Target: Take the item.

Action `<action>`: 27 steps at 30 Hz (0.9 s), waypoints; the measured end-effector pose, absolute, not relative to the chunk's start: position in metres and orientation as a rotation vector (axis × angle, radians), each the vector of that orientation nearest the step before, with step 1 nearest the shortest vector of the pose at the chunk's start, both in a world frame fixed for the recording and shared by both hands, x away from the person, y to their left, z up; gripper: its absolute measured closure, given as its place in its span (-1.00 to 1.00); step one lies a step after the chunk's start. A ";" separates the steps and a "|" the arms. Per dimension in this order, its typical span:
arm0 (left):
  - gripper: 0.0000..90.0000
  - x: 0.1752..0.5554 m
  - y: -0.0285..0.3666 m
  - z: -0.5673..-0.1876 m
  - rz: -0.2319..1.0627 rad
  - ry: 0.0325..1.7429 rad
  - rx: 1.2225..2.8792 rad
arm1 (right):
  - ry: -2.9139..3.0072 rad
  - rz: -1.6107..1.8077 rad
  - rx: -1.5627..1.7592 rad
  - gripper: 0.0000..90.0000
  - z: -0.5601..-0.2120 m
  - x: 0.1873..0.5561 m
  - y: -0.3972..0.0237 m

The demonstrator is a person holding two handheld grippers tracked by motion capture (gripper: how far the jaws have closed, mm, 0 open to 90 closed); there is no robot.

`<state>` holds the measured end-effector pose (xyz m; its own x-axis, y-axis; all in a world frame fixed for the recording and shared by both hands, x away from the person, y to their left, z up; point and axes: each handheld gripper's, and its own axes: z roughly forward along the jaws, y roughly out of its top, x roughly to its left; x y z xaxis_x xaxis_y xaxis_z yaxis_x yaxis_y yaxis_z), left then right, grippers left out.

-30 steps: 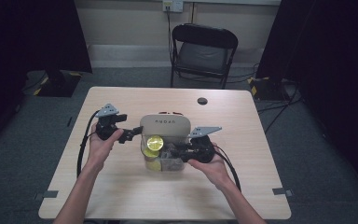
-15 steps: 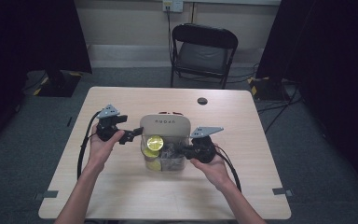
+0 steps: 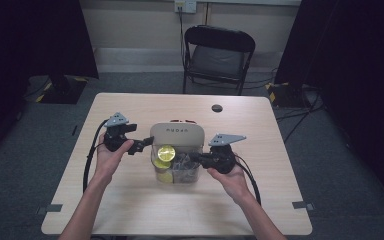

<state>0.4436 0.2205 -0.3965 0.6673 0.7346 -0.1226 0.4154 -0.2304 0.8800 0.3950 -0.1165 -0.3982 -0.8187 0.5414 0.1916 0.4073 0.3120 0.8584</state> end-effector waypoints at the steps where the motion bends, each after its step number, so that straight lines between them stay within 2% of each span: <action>1: -0.81 0.444 0.220 -0.397 0.391 0.908 1.861 | 2.435 1.531 0.886 1.00 -0.398 0.395 -0.117; 27: -0.82 0.445 0.221 -0.397 0.372 0.912 1.852 | 2.396 1.629 0.852 1.00 -0.375 0.389 -0.132</action>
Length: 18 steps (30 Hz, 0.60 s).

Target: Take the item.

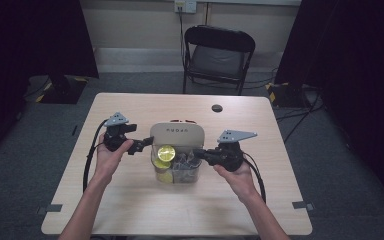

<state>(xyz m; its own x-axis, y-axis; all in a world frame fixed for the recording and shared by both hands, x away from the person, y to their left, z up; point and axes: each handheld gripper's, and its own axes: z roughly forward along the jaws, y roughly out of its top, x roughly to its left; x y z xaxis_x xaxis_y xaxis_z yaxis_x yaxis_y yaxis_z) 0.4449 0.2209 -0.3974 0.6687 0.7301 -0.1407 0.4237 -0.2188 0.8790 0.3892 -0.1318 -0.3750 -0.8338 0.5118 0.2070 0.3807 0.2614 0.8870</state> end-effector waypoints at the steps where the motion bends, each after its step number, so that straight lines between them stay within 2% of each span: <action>1: -0.82 0.445 0.221 -0.397 0.372 0.912 1.852 | 2.391 1.631 0.851 1.00 -0.374 0.389 -0.132; 18: -0.81 0.445 0.221 -0.397 0.373 0.914 1.856 | 2.332 1.652 0.865 1.00 -0.358 0.387 -0.154</action>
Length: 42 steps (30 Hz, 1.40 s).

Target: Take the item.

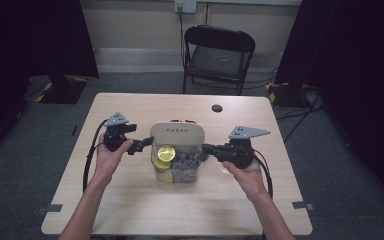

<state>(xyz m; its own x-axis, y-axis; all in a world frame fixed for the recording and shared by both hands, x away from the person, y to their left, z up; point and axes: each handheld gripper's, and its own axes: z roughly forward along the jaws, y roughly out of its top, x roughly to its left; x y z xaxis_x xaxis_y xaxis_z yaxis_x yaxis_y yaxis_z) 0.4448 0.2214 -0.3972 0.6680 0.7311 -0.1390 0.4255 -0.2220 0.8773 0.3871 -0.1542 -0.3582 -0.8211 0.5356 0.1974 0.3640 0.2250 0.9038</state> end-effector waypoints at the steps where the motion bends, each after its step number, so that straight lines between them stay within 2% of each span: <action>1: -0.81 0.445 0.221 -0.397 0.372 0.913 1.856 | 2.324 1.655 0.871 1.00 -0.357 0.387 -0.157; 20: -0.83 0.445 0.222 -0.397 0.368 0.918 1.857 | 2.231 1.668 0.947 1.00 -0.352 0.391 -0.186; 42: -0.84 0.446 0.222 -0.398 0.367 0.916 1.855 | 2.167 1.588 1.121 1.00 -0.376 0.405 -0.223</action>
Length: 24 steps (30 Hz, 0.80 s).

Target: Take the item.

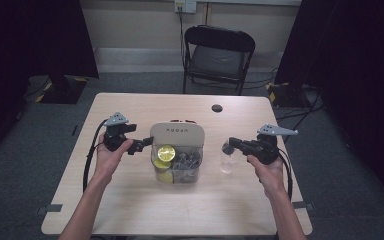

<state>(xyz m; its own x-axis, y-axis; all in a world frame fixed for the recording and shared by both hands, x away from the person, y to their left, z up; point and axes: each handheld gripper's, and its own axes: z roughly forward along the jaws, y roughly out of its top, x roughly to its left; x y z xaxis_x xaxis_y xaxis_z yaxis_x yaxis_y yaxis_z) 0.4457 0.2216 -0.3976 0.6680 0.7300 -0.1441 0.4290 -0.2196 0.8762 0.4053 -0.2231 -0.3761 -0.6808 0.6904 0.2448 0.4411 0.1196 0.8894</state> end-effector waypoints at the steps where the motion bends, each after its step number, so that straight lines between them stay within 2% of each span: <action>1: -0.84 0.446 0.222 -0.398 0.367 0.915 1.855 | 2.167 1.583 1.133 1.00 -0.378 0.406 -0.224; 24: -0.84 0.446 0.222 -0.398 0.367 0.919 1.858 | 2.196 1.491 1.218 1.00 -0.405 0.418 -0.230</action>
